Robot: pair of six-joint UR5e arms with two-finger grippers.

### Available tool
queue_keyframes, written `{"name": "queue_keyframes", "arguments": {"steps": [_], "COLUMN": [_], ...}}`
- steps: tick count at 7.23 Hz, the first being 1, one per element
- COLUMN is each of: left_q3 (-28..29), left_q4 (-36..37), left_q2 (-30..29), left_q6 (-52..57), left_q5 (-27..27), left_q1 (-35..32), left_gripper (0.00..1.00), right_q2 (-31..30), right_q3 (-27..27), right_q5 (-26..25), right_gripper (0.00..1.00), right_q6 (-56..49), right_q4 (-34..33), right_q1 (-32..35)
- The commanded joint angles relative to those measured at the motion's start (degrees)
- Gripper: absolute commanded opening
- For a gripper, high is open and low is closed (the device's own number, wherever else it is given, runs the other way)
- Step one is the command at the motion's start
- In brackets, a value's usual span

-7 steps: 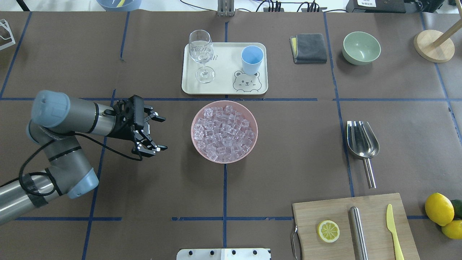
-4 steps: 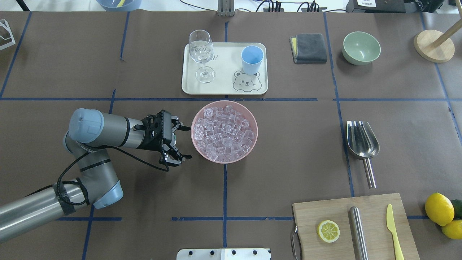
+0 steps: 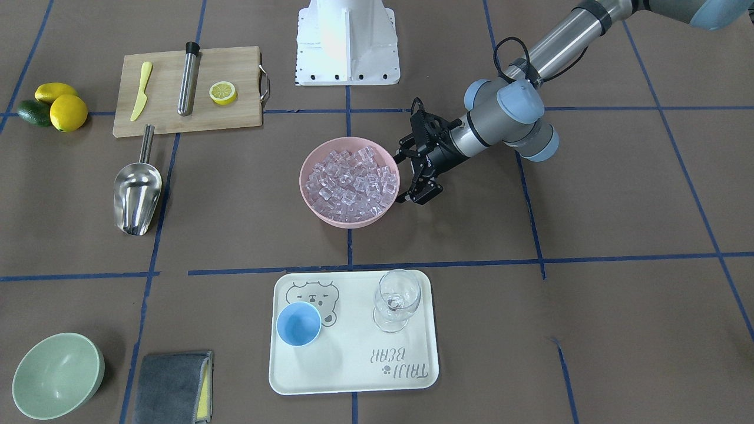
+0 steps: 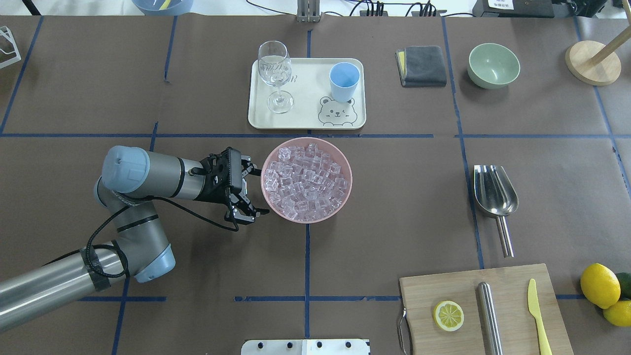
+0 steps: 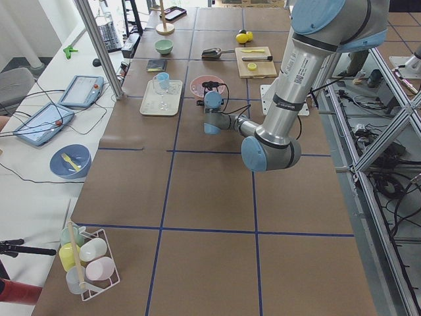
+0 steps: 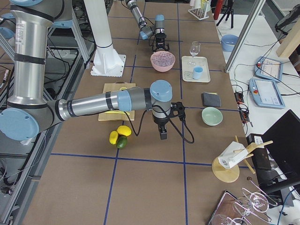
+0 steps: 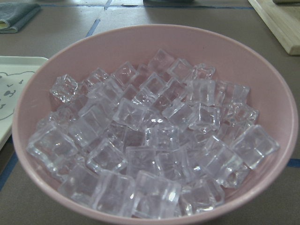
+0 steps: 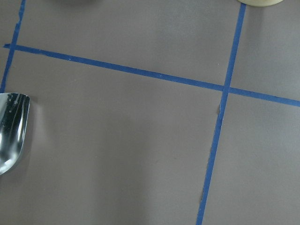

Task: Put ice in cup with scoop
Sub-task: 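Move the right gripper down to the metal scoop's handle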

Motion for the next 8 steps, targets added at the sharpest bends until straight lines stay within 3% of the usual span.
{"name": "queue_keyframes", "arguments": {"steps": [1,2,4,5,7,8], "left_q3": [0.1,0.1,0.1,0.1,0.1,0.1], "left_q4": [0.0,0.0,0.0,0.0,0.0,0.0], "left_q2": [-0.2,-0.2,-0.2,-0.2,-0.2,-0.2], "left_q6": [-0.1,-0.1,-0.1,-0.1,-0.1,0.0], "left_q5": [0.0,0.1,0.1,0.4,0.4,0.4], "left_q1": [0.0,0.0,0.1,0.0,0.0,0.0], "left_gripper": [1.0,1.0,1.0,1.0,1.0,1.0], "right_q2": [0.0,0.0,-1.6,-2.9,-3.5,-2.8], "right_q3": [3.9,7.1,8.1,8.4,9.0,9.0], "right_q5": [1.0,0.6,0.3,-1.8,-10.5,-17.5], "right_gripper": [1.0,1.0,1.0,1.0,1.0,1.0], "right_q6": [9.4,16.9,37.1,43.2,55.1,59.0], "right_q4": [0.1,1.8,15.1,18.6,23.7,25.6], "right_q1": [-4.2,-7.8,-16.3,-20.3,-31.3,-38.9]}}
